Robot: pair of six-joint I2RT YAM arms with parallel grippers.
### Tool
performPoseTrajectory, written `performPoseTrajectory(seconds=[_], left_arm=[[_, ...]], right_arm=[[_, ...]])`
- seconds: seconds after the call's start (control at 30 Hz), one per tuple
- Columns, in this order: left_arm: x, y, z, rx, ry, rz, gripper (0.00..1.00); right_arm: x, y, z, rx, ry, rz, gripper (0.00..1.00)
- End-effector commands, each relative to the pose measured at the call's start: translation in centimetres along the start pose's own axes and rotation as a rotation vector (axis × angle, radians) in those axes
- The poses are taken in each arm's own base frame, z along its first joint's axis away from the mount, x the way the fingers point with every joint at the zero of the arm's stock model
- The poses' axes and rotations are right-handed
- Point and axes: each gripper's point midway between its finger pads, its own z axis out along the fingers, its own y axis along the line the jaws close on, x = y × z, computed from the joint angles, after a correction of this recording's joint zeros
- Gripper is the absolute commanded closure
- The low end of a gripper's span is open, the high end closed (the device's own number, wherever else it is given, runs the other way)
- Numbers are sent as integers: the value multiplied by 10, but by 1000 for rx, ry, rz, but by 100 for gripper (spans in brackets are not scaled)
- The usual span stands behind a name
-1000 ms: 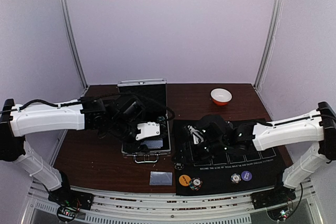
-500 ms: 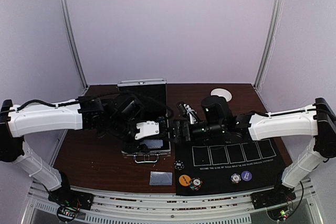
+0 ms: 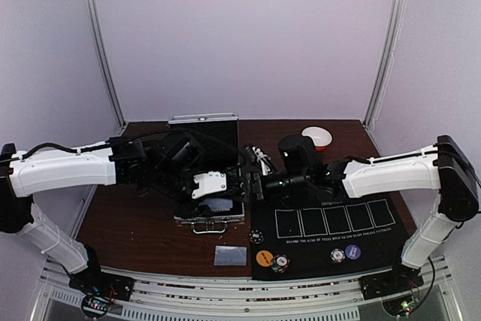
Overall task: Distribute texas hold em gaming equipment
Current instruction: Pick up the poker card from the face-down deck piles.
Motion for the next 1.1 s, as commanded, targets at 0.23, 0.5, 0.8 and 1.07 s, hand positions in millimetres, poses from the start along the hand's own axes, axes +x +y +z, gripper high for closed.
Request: performPoseTrajectory(seconds=[0.23,0.5,0.8,1.07], left_arm=[[-12,6,-5,-18,-41,5,48],[-9,7,-2,-22,-27,2,48],[-5,8,4,-26,-5,-2,48],[-1,11,2,-36,-2,-14,48]], right_arm=[[-9,5,-7,38,-7,-47,59],[-15,19,-12,2,-16,-54,87],[-16,22,-21,17,-15,-66,100],[-15,21,-45,103,-2,-96,100]])
